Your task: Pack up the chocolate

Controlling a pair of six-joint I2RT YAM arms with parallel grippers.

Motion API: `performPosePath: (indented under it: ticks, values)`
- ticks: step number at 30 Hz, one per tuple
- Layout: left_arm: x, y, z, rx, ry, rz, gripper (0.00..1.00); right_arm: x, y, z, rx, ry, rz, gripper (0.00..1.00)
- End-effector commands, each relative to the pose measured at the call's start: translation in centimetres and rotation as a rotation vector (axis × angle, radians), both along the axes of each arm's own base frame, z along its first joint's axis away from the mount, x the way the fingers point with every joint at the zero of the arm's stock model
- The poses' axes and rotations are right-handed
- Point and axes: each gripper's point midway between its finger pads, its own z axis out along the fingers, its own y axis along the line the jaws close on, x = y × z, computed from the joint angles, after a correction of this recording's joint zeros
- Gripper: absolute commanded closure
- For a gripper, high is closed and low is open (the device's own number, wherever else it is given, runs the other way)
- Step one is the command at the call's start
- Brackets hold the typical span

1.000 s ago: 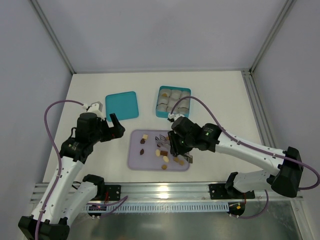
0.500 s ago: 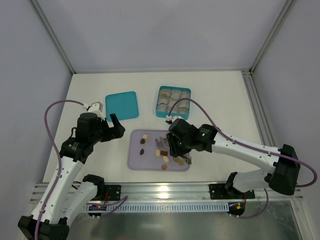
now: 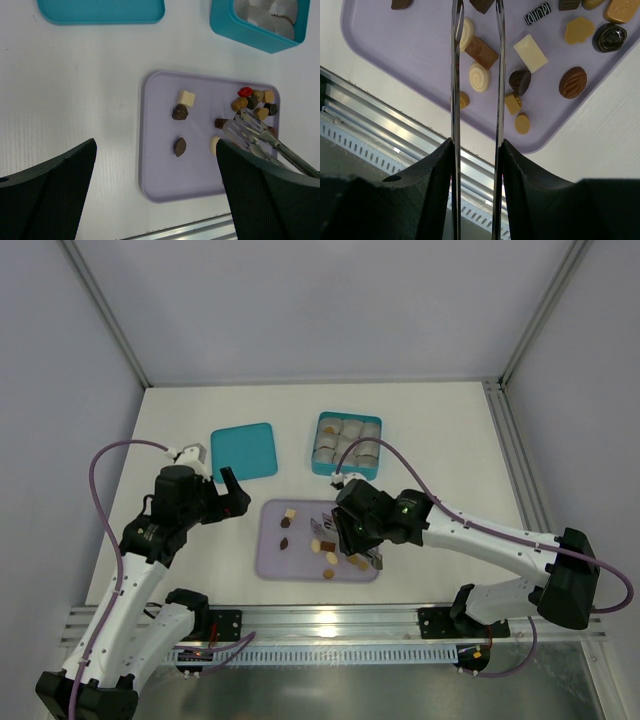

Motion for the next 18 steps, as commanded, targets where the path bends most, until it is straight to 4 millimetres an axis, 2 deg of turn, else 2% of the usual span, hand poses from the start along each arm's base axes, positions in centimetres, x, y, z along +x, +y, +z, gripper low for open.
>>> performPosePath:
  ticks: [1, 18]
  values:
    - [0.1, 0.1, 0.6, 0.002, -0.026, 0.006, 0.00, 0.5, 0.8, 0.4, 0.019, -0.021, -0.016, 0.56]
    - [0.1, 0.1, 0.5, 0.005, -0.026, 0.007, 0.00, 1.1, 1.9, -0.9, -0.021, -0.015, 0.008, 0.60]
